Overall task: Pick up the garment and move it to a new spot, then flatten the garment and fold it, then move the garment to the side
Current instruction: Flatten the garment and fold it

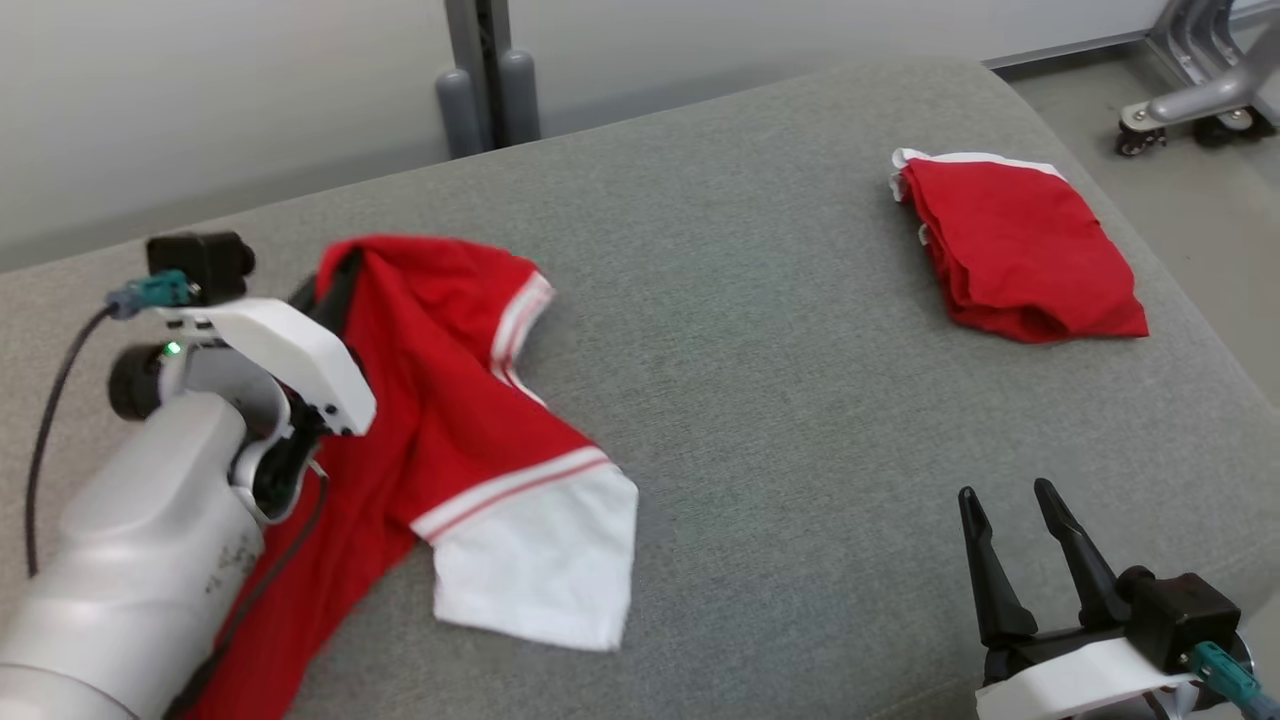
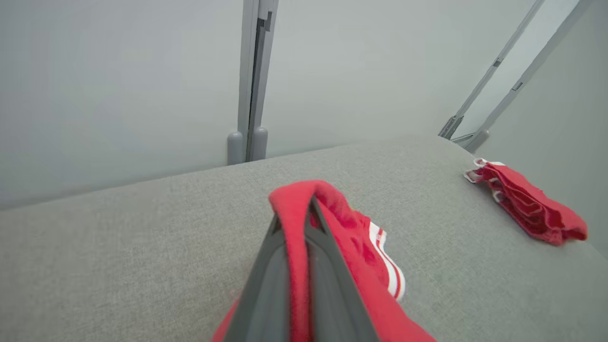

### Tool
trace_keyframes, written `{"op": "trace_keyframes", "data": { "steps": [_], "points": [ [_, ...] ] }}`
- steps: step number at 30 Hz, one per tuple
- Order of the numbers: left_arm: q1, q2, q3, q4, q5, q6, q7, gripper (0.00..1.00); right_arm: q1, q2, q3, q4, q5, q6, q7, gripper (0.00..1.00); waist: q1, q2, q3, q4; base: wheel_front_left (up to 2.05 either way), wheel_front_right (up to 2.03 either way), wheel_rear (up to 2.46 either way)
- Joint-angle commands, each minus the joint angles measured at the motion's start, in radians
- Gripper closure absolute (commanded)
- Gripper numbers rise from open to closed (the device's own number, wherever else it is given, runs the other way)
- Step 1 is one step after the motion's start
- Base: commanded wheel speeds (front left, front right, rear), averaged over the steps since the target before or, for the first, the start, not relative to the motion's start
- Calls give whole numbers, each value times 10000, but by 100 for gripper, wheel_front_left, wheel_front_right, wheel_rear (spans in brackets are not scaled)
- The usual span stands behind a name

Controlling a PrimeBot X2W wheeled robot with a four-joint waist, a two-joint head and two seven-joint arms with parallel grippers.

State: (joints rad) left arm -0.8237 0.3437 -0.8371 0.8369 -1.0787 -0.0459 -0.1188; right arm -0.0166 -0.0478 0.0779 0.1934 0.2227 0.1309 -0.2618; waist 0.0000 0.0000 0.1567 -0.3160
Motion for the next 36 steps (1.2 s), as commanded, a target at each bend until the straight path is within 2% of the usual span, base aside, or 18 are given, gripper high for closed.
{"op": "trace_keyframes", "data": {
  "steps": [1,8,9,10,16,22,24,30,33,36],
  "points": [
    [-321,104,-20,151,227,-4,-299,100,-65,-55,8,10,-42,-2,-47,0,0,0,16,-124,0,0,0],
    [-1200,285,-199,1218,1435,212,-1385,100,72,-52,126,62,-145,0,-47,0,0,0,153,-540,0,0,0],
    [-1069,195,-111,1511,1532,171,-1439,62,80,-52,159,79,-182,-2,-47,0,0,0,207,-596,0,0,0],
    [-1020,179,-132,1653,1617,157,-1456,0,72,-54,167,85,-190,-2,-47,0,0,0,227,-617,0,0,0],
    [-782,245,186,1997,1883,318,-1466,0,35,-52,30,-16,-72,0,-45,0,0,0,406,-434,0,0,0],
    [66,677,1259,1052,1968,868,-1457,0,-73,-54,-129,-53,22,-2,-45,0,0,0,570,4,0,0,0],
    [364,737,1435,777,1972,913,-1457,0,-80,-54,-174,-62,47,0,-47,0,0,0,582,75,0,0,0],
    [2829,1074,2354,-1813,1652,1181,-1460,0,26,-54,-430,-140,-7,0,-45,0,0,0,637,608,0,0,0],
    [4025,1316,2436,-3270,1526,1721,-1458,0,-14,-52,-556,-172,-40,-2,-47,0,0,0,681,881,0,0,0],
    [5135,1691,2446,-4772,1541,2513,-1323,0,-93,-55,-640,-212,-35,-2,-47,0,0,0,692,1113,0,0,0]
  ]
}}
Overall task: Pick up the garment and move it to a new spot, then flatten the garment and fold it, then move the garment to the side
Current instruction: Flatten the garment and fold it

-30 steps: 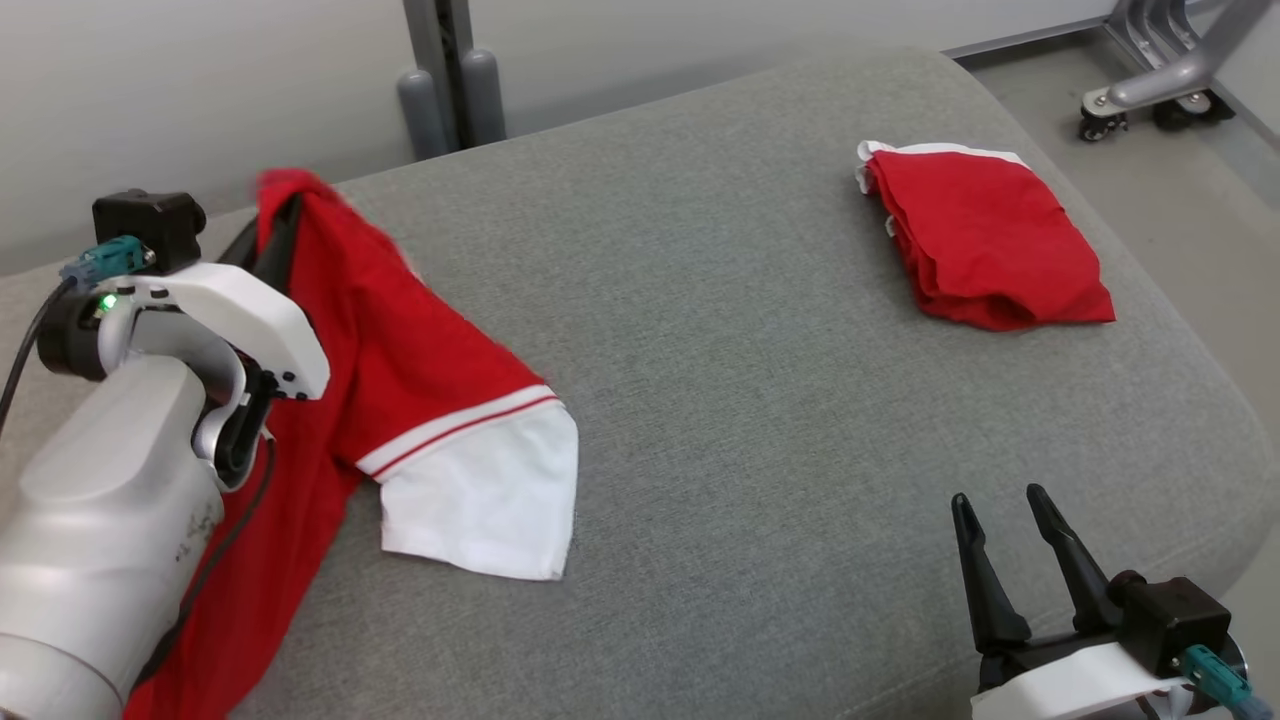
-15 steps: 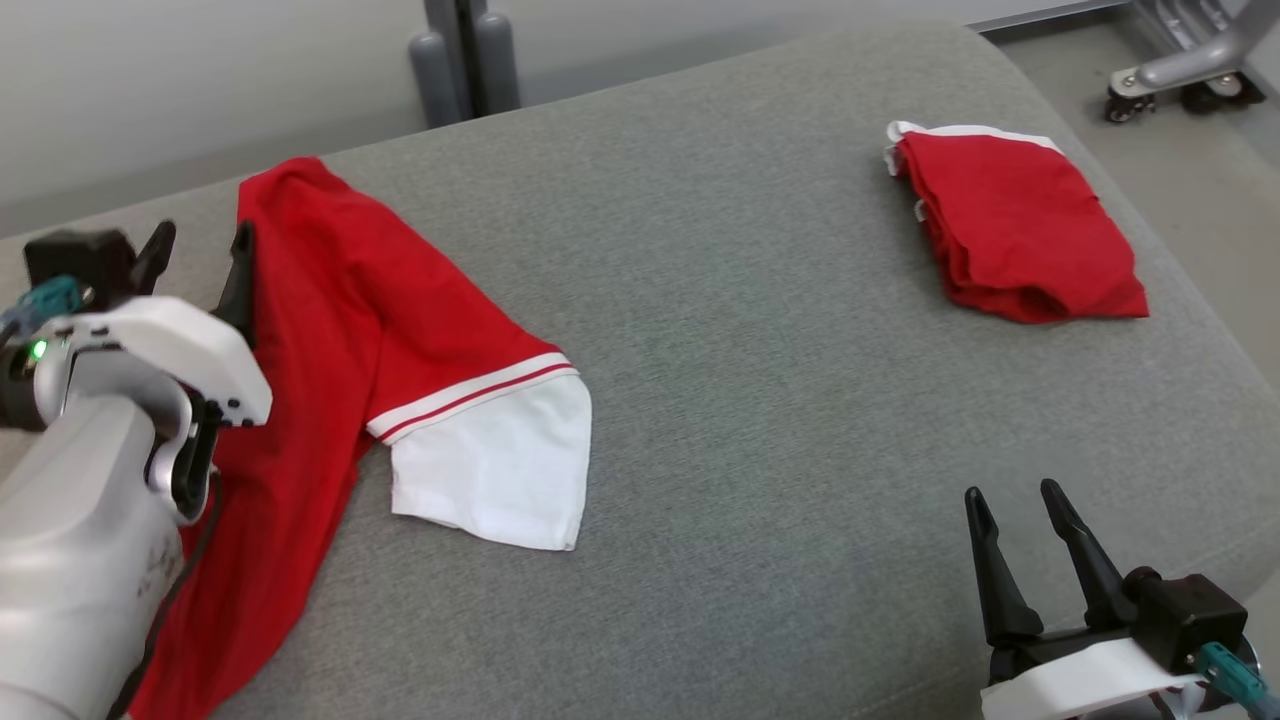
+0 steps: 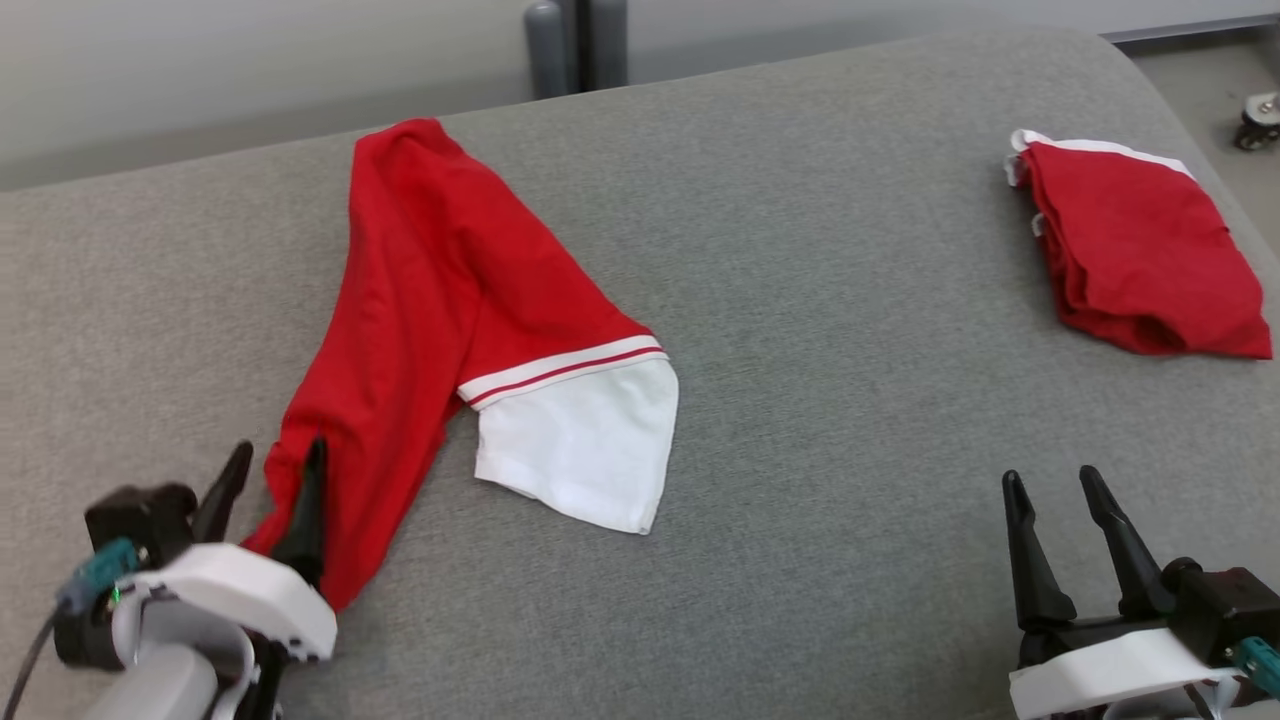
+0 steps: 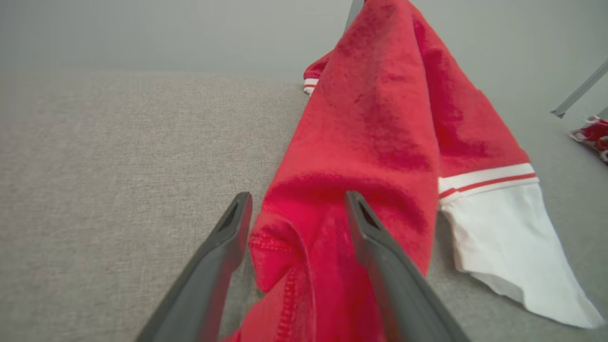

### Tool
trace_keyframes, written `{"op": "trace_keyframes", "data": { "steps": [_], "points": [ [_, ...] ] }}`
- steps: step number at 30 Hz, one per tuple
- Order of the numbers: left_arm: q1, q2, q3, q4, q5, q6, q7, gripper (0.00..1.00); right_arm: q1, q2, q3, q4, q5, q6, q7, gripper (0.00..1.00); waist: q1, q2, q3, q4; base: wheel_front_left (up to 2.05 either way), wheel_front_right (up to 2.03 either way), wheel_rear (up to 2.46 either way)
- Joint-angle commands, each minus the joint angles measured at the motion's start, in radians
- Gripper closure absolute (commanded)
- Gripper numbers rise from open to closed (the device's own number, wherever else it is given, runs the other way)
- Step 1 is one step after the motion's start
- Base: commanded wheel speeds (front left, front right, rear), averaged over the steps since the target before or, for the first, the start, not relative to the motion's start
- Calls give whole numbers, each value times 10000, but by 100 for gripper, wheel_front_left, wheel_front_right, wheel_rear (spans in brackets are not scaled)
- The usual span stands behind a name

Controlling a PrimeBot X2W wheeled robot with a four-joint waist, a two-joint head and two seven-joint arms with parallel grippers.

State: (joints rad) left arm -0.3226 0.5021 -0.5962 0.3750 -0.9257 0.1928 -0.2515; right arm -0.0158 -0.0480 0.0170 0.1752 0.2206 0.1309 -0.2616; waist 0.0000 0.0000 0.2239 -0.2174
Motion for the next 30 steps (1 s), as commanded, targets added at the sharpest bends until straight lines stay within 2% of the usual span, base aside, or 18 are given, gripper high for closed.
{"op": "trace_keyframes", "data": {
  "steps": [1,3,9,10,11,14,15,16,17,18,21,30],
  "points": [
    [452,184,58,-673,-43,350,18,0,-120,-52,-49,-24,-30,-2,-49,0,0,0,7,192,0,0,0],
    [1128,274,195,-1686,-344,602,91,0,-126,-52,-55,-20,-48,0,-47,0,0,0,-1,305,0,0,0],
    [2658,1043,288,-3950,-652,1276,468,0,-128,-57,-64,-12,-85,-2,-47,0,0,0,-14,576,0,0,0],
    [2772,1094,294,-4084,-723,1345,539,0,-159,-54,-66,-10,-86,-2,-49,0,0,0,-2,596,0,0,0],
    [2920,1188,263,-4186,-732,1452,670,16,-213,-52,-68,-14,-80,0,-49,0,0,0,35,630,0,0,0],
    [2929,1095,132,-4063,-811,1524,882,11,-273,-55,4,43,-80,0,-49,0,0,0,53,632,0,0,0],
    [2914,1055,105,-3978,-856,1465,921,22,-291,-55,14,58,-63,-2,-49,0,0,0,48,620,0,0,0],
    [2893,1019,74,-3867,-911,1417,983,49,-294,-54,23,70,-49,0,-47,0,0,0,40,608,0,0,0],
    [2866,968,59,-3764,-970,1361,1018,71,-288,-52,32,83,-42,0,-49,0,0,0,26,592,0,0,0],
    [2826,959,24,-3637,-996,1318,1072,100,-283,-52,49,100,-31,0,-47,0,0,0,10,573,0,0,0],
    [2736,895,84,-3394,-1067,1175,1000,100,-256,-55,29,105,11,0,-47,0,0,0,-62,504,0,0,0],
    [2760,910,1297,-3359,-1778,982,347,100,-108,-52,-63,55,33,0,-49,0,0,0,-120,531,0,0,0]
  ]
}}
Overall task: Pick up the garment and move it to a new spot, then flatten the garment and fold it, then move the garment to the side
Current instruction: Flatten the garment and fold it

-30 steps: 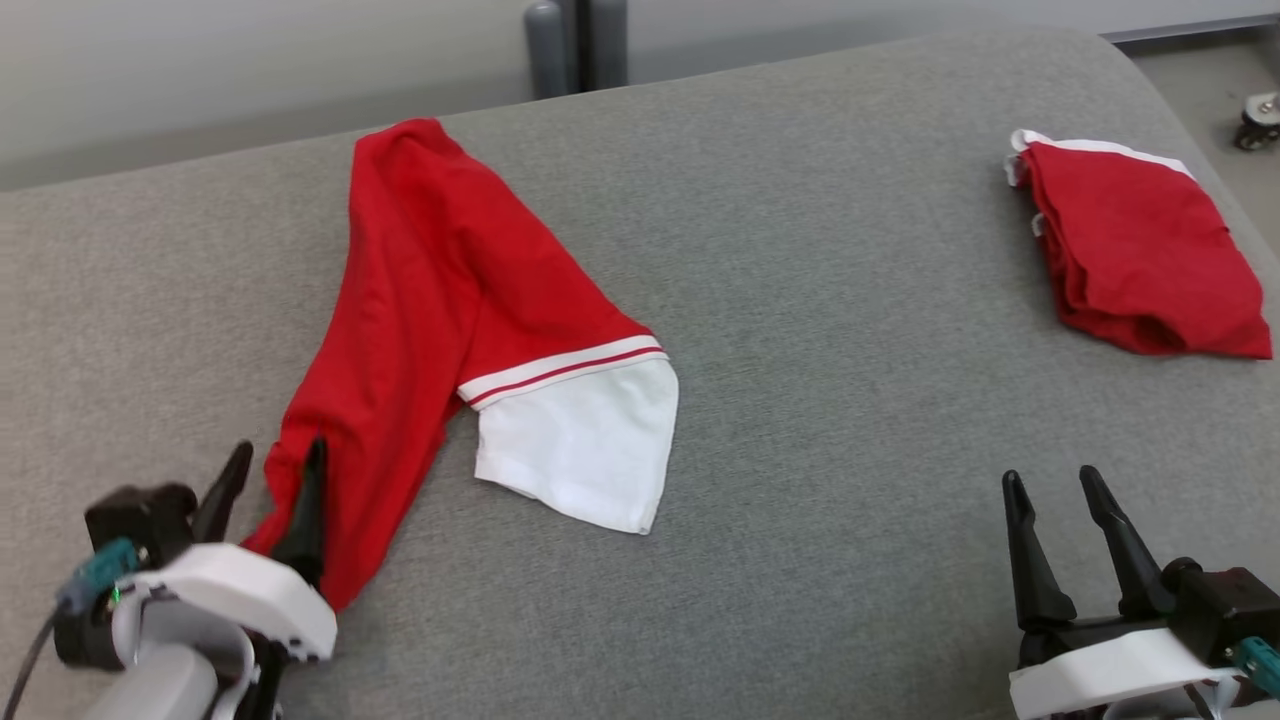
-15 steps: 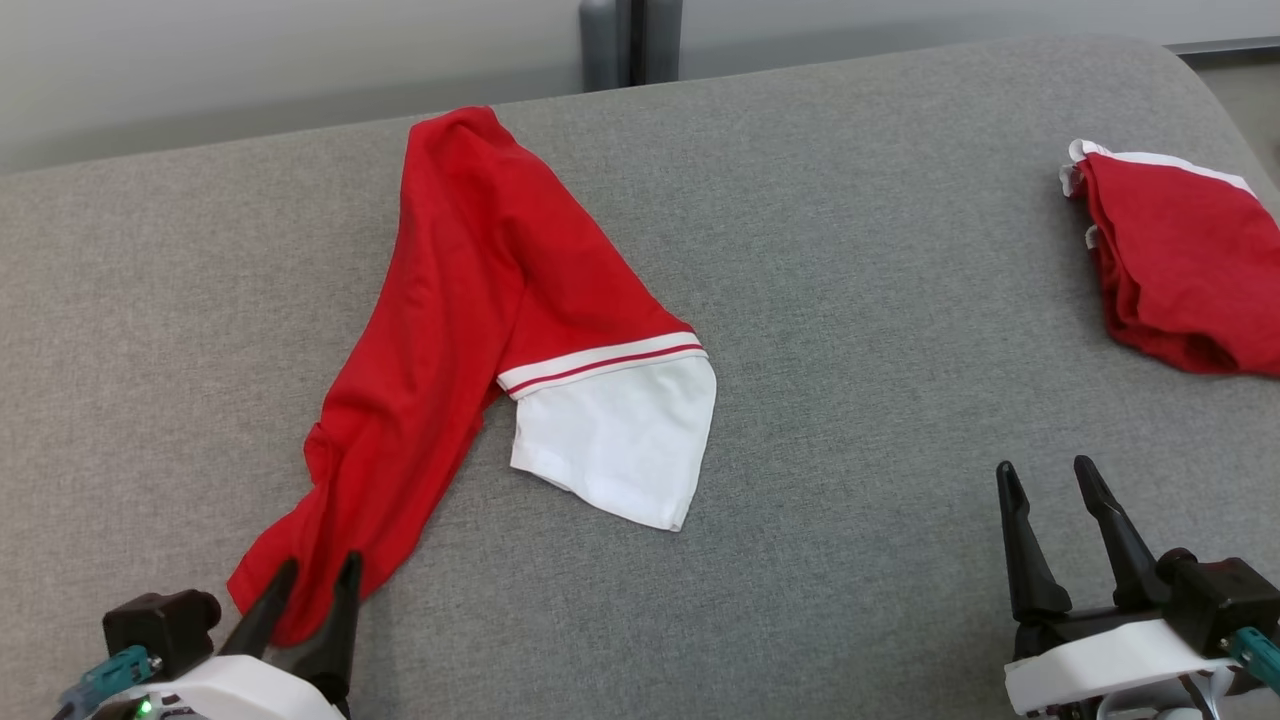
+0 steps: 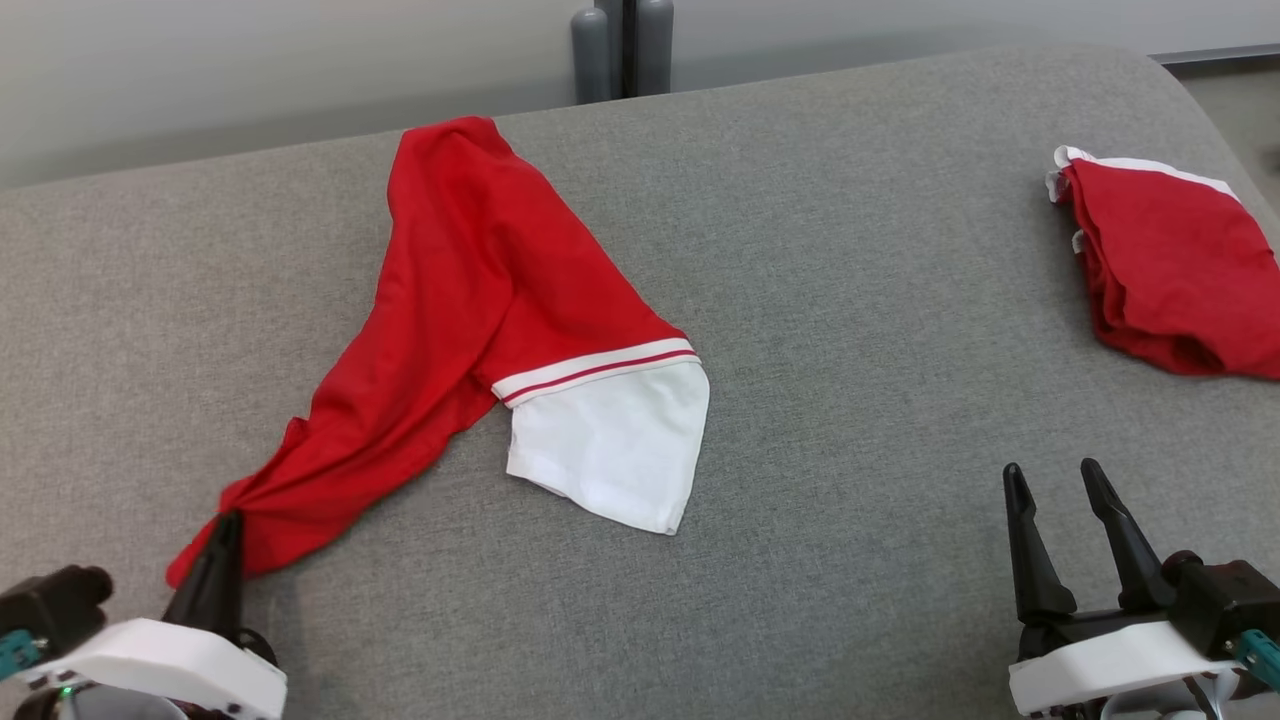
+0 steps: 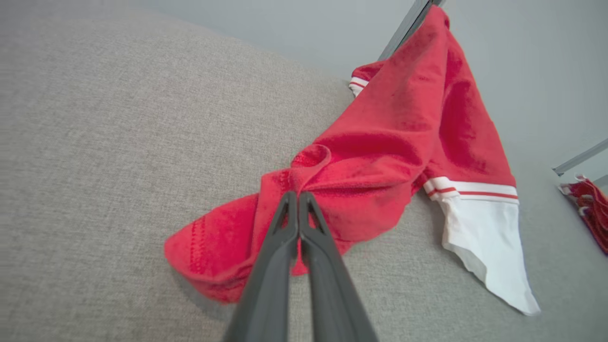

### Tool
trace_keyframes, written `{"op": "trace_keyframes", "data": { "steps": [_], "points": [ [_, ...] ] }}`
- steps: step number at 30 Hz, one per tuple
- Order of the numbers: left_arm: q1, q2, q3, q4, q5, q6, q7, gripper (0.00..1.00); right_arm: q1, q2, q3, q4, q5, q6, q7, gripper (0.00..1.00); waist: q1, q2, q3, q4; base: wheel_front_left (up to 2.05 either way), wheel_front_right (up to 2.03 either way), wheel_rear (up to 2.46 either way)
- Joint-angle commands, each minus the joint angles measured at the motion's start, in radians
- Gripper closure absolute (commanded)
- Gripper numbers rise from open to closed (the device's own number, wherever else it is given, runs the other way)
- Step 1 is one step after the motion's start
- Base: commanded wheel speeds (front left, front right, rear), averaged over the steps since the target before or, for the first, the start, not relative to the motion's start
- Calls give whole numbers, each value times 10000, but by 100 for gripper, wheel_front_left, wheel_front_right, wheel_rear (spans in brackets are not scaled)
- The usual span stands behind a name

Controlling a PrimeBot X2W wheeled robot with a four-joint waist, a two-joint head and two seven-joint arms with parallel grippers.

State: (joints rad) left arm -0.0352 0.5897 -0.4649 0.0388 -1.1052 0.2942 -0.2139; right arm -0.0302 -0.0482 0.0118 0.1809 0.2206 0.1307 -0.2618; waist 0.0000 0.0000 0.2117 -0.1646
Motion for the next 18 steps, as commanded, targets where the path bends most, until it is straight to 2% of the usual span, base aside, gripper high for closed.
{"op": "trace_keyframes", "data": {
  "steps": [1,5,9,10,11,12,18],
  "points": [
    [-99,36,157,4,-73,-51,-85,100,29,-50,-3,-8,45,2,-47,0,0,0,6,14,0,0,0],
    [-235,37,809,258,-516,-224,-214,100,-14,-49,-5,-21,57,2,-45,0,0,0,60,119,0,0,0],
    [-665,21,977,911,-683,-554,-128,100,-108,-50,74,40,53,2,-47,0,0,0,123,198,0,0,0],
    [-752,39,910,1074,-659,-632,-70,80,-142,-50,115,64,54,2,-45,0,0,0,125,185,0,0,0],
    [-807,63,833,1188,-633,-737,24,45,-169,-52,155,80,61,2,-47,0,0,0,120,151,0,0,0],
    [-826,48,764,1244,-667,-841,110,0,-183,-53,157,94,84,2,-45,0,0,0,105,115,0,0,0],
    [-219,275,823,1234,-837,-1011,169,0,42,-50,29,93,140,2,-45,0,0,0,78,79,0,0,0]
  ]
}}
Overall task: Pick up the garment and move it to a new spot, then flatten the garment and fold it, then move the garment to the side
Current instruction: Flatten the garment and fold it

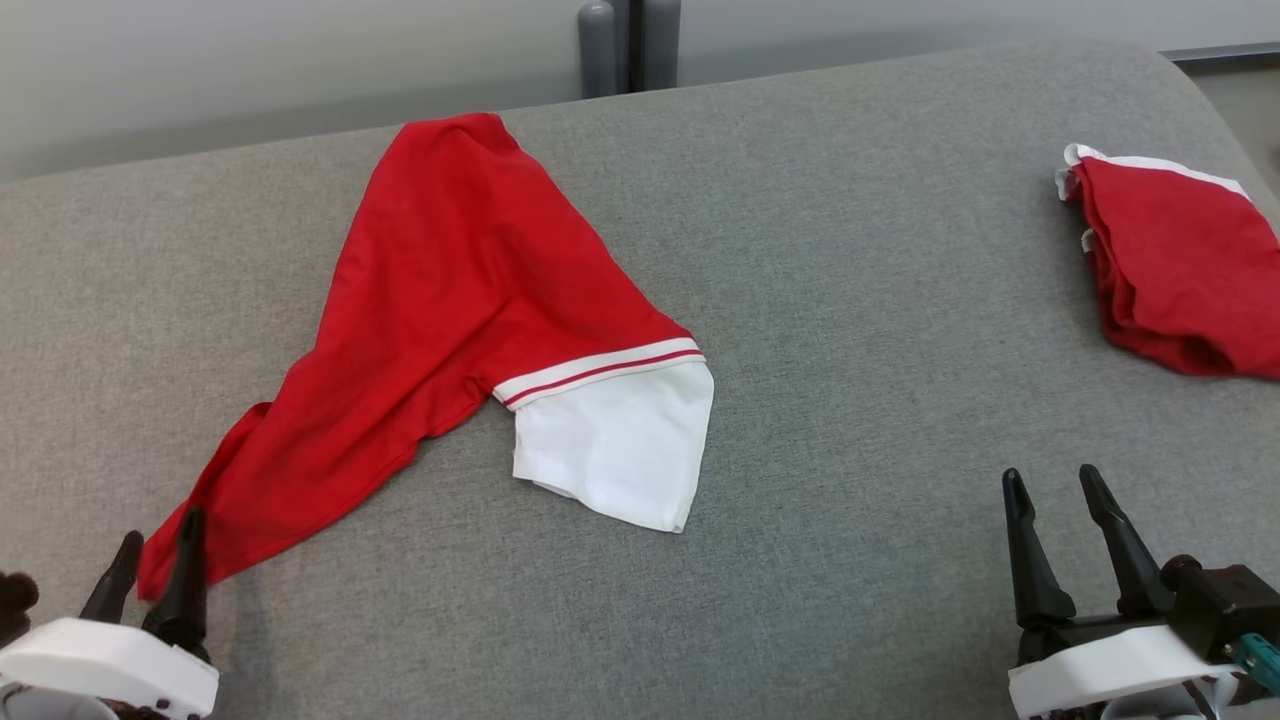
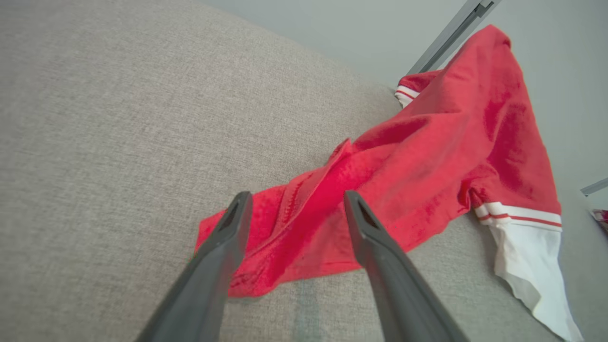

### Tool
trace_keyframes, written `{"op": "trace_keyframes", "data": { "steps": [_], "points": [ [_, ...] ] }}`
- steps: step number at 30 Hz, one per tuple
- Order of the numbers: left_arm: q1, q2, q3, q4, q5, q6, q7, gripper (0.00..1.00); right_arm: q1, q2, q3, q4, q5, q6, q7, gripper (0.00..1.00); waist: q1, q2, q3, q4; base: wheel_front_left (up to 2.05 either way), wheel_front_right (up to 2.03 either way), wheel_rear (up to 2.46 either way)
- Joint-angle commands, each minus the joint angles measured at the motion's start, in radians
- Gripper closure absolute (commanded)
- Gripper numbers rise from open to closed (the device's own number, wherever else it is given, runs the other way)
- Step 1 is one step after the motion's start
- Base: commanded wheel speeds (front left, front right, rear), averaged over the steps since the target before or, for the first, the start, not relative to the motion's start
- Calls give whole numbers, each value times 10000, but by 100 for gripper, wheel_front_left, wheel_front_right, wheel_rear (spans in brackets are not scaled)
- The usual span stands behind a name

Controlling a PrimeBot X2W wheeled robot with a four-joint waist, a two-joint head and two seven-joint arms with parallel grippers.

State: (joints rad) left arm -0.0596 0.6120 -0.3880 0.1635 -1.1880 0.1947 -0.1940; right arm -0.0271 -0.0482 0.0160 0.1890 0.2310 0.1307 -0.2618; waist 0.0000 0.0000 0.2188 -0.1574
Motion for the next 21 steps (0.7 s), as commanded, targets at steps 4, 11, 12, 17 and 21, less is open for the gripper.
{"op": "trace_keyframes", "data": {
  "steps": [4,11,12,17,21],
  "points": [
    [465,206,246,-289,74,88,-244,0,-15,-49,-30,-29,63,2,-45,0,0,0,140,113,0,0,0],
    [1138,442,-12,-970,341,-56,-235,0,-164,-53,-31,-7,6,0,-45,0,0,0,216,299,0,0,0],
    [1163,558,-100,-930,512,-2,-217,0,-172,-52,-23,3,4,2,-47,0,0,0,213,316,0,0,0],
    [896,531,-168,-438,743,-82,-308,0,-232,-52,62,52,-25,2,-45,0,0,0,135,302,0,0,0],
    [655,447,-301,24,827,-204,-249,0,-218,-52,48,31,-47,2,-45,0,0,0,104,237,0,0,0]
  ]
}}
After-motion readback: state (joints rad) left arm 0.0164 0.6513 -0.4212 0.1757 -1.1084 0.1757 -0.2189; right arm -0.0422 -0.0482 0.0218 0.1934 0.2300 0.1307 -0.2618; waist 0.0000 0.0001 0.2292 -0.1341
